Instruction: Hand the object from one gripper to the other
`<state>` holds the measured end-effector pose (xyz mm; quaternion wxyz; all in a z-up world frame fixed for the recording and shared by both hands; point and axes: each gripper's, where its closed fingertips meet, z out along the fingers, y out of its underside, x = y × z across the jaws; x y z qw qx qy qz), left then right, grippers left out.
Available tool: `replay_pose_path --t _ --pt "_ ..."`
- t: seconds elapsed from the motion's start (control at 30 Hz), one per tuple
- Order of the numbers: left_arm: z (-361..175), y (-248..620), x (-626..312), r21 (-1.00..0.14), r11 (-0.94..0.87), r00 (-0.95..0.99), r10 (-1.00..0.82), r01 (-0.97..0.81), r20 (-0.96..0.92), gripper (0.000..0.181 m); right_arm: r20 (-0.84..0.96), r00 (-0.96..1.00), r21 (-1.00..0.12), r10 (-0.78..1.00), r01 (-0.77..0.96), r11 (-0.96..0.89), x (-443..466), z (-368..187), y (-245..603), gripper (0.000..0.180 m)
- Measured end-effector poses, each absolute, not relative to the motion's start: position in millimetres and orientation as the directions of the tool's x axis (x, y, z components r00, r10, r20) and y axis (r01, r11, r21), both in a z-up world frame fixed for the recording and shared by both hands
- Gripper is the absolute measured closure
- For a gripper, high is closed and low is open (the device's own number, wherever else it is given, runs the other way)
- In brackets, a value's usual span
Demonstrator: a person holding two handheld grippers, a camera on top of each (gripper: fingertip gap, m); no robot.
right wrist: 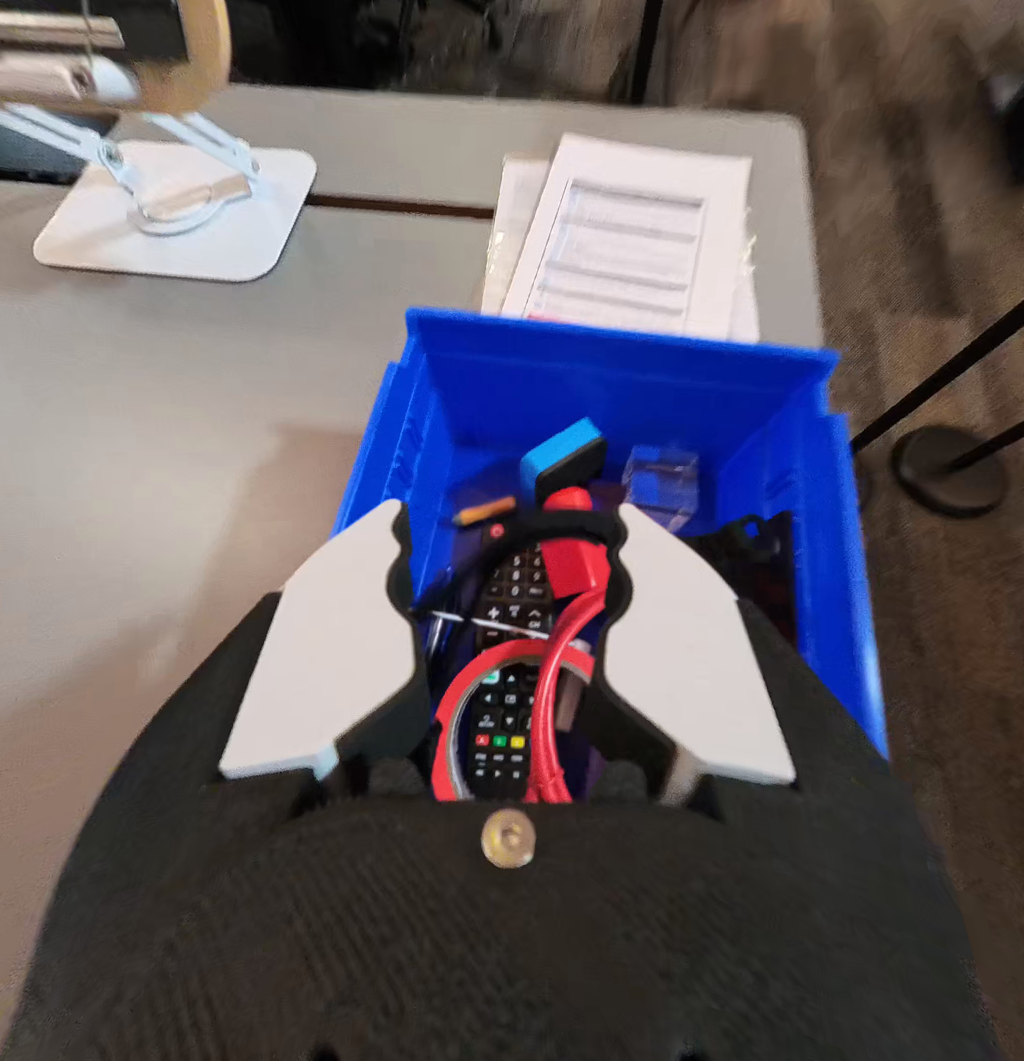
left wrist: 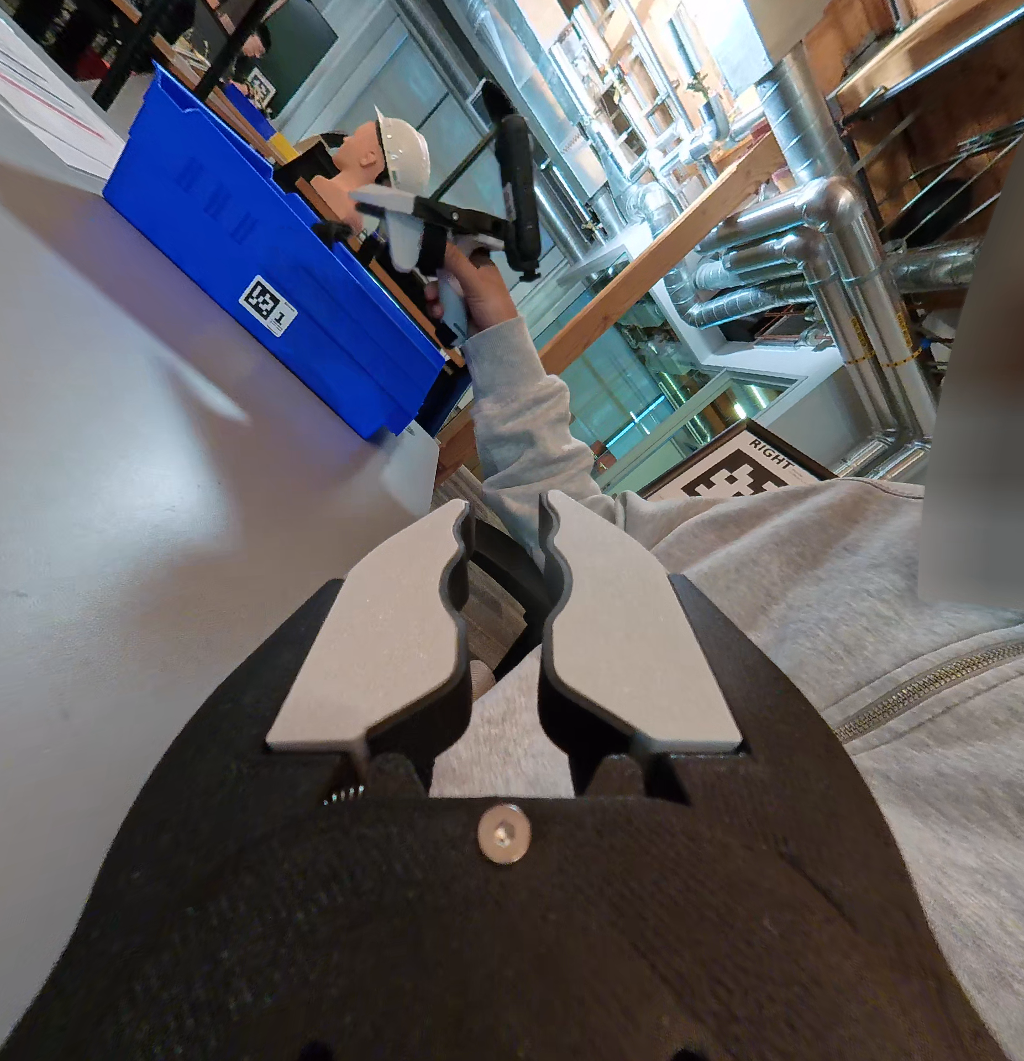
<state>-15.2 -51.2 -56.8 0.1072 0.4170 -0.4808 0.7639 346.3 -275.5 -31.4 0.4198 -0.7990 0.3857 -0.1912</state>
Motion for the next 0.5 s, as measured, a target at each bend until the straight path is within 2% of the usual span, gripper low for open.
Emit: replay_pose_path --t 0.13,0.27,0.4,0.5 --pt "-58 -49 -15 -0.629 -0.524 -0.622 -0.221 -0.573 0.751 0.160 0.018 0.635 -0.863 -0.772 -0.379 -0.333 340 -6 -271 0.114" --pt "-56 -48 -16 -0.633 -0.525 -0.628 -0.220 -0.569 0.747 0.161 -0.036 0.720 -0.912 -0.693 -0.308 -0.272 316 18 -243 0.121" --pt "-56 -48 -16 -0.666 -0.505 -0.640 -0.260 -0.549 0.723 0.161 -0.108 0.864 -0.972 -0.491 -0.197 -0.132 263 59 -191 0.131" --pt "-58 -47 -16 -0.694 -0.484 -0.649 -0.294 -0.533 0.702 0.161 -0.187 0.948 -0.978 -0.257 -0.204 -0.039 204 67 -142 0.136"
